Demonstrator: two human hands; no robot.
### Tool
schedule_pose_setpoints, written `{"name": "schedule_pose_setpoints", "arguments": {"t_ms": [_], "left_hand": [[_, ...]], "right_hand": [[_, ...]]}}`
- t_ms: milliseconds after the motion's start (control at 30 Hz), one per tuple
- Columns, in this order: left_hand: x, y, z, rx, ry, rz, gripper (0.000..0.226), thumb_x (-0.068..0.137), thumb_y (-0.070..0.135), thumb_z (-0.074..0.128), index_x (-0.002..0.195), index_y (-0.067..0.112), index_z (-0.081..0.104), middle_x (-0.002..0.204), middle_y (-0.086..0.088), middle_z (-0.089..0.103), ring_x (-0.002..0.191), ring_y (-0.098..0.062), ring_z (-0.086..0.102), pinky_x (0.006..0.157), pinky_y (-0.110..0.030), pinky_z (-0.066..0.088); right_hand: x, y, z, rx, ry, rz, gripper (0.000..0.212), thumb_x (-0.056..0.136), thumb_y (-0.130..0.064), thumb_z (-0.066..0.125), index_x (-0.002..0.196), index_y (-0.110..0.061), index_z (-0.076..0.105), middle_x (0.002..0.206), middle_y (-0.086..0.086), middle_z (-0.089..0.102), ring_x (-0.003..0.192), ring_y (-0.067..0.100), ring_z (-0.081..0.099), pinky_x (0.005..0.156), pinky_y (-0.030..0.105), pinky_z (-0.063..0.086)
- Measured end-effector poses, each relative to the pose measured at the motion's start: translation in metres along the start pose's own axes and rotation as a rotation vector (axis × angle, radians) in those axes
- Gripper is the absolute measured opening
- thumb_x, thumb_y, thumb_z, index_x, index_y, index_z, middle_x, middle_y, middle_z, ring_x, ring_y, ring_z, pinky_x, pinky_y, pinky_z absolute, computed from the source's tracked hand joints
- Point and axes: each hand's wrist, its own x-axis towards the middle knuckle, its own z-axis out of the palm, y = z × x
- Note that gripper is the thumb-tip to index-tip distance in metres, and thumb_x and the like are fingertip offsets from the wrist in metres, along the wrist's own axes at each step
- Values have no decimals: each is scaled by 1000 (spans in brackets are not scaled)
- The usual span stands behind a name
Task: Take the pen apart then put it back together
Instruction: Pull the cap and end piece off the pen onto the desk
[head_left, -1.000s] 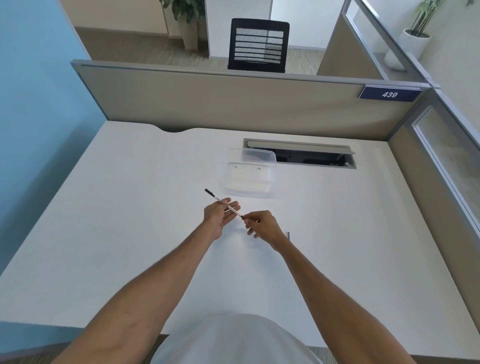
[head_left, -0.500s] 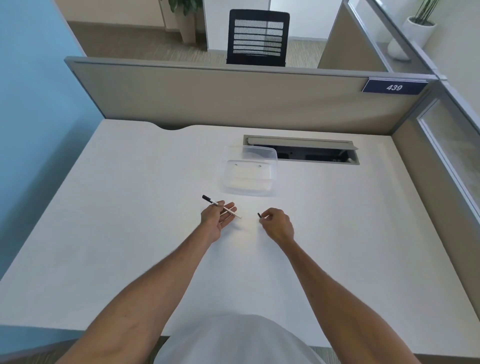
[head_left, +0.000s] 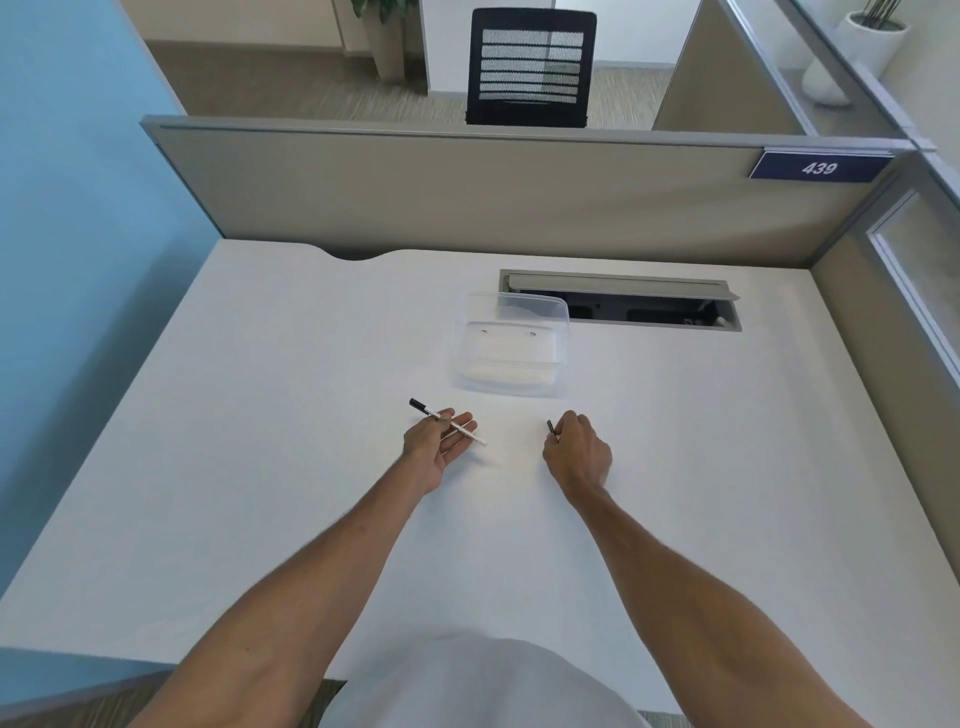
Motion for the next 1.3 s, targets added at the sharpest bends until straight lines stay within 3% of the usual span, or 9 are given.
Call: {"name": "schedule_pose_setpoints", "arguments": {"t_ms": [100,200,333,700,1033,1167,1300], "left_hand": [[1,-1,-1,-7,6,0,39,115,3,48,152,-5,55,151,-28,67,145,-42,65,123,-49,51],[3,-2,2,-3,0,11,31,115,4,48,144,-3,59,150,-28,67,145,-42,65,123,-50,51],[1,-5,4,13,-4,57,40,114,0,50,152,-8,54,149,-29,68,142,-44,66,122,-51,53],[-18,-19,8,421,-65,431,23,108,2,62,128,-9,61,133,-24,78,131,-41,73,116,-57,56],[-36,-32,8,700,-43,738,16,113,5,56,122,-5,63,130,-10,82,131,-24,76,116,-43,57],[-40,-48,-2,855,-88,727,20,116,8,50,122,-2,65,128,-9,81,127,-27,77,111,-47,58],[-39,-46,0,819,-66,686,16,114,4,51,119,-4,65,125,-13,80,124,-34,77,109,-52,58]], "right_hand": [[0,0,0,6,2,0,23,113,-21,51,127,-7,63,133,8,67,114,39,73,102,46,56],[-2,1,-2,38,28,1,24,113,-25,52,127,-8,63,133,7,67,114,38,73,101,46,55],[-8,1,-3,90,74,3,20,110,-16,50,121,-9,66,129,5,70,107,37,73,97,47,56],[-26,-8,-1,122,83,-105,19,106,-11,50,115,-10,68,120,3,71,99,35,72,89,44,58],[-31,-3,1,152,74,-108,19,107,-13,51,115,-11,68,120,1,72,99,35,73,88,46,60],[-33,0,2,150,68,-101,20,107,-13,51,115,-12,68,120,0,72,100,34,73,89,44,60],[-33,3,-1,154,75,-99,21,107,-13,49,116,-13,68,121,-1,72,101,33,73,89,44,61]]}}
